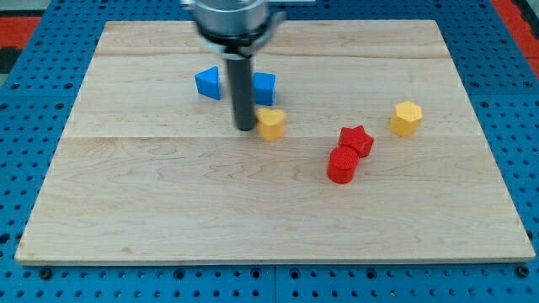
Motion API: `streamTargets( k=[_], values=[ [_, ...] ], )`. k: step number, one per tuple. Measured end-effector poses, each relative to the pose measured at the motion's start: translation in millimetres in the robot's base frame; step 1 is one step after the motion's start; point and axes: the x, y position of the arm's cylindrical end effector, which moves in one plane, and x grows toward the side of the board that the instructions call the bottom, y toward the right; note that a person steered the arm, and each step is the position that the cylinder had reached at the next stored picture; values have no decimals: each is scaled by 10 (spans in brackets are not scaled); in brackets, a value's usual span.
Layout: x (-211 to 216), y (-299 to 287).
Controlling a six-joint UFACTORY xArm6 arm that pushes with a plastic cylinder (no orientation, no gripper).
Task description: Push the yellow heart to the left side of the board
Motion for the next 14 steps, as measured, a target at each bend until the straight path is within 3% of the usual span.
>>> streamTargets(
  k=[1, 4, 8, 11, 14],
  values=[
    [0, 623],
    [0, 1138],
    [-444, 1167],
    [-444, 1752],
    [-460, 1320]
  ],
)
